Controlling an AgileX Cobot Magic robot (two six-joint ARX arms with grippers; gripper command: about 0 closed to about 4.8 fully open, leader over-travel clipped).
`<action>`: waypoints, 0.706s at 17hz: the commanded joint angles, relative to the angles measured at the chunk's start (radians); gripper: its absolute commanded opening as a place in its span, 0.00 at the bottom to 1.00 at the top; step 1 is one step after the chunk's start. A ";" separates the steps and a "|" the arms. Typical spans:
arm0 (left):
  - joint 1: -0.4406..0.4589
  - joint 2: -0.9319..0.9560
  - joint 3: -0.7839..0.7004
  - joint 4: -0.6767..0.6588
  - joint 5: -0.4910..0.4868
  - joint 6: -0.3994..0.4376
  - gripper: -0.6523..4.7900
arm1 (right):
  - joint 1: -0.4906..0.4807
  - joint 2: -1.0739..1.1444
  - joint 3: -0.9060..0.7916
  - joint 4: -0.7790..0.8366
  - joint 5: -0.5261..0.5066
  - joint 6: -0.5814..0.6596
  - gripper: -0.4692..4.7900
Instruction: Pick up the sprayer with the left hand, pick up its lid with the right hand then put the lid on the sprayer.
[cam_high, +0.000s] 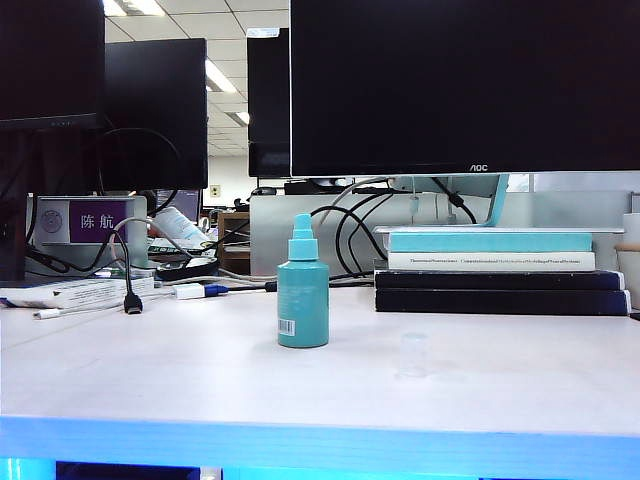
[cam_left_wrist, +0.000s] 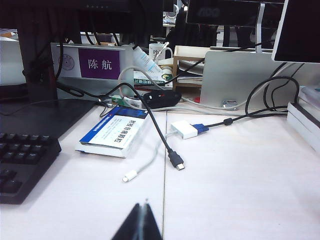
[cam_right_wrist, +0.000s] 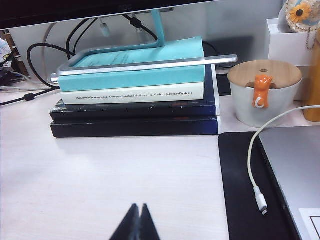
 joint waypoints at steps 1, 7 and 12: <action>0.000 0.000 0.002 0.012 0.004 -0.003 0.11 | 0.000 -0.001 -0.006 0.014 0.001 0.000 0.09; 0.000 0.000 0.002 0.106 0.007 -0.102 0.11 | 0.003 -0.001 0.005 0.023 0.041 0.111 0.09; 0.000 0.014 0.091 0.155 0.109 -0.130 0.11 | 0.004 0.000 0.115 0.037 0.050 0.146 0.09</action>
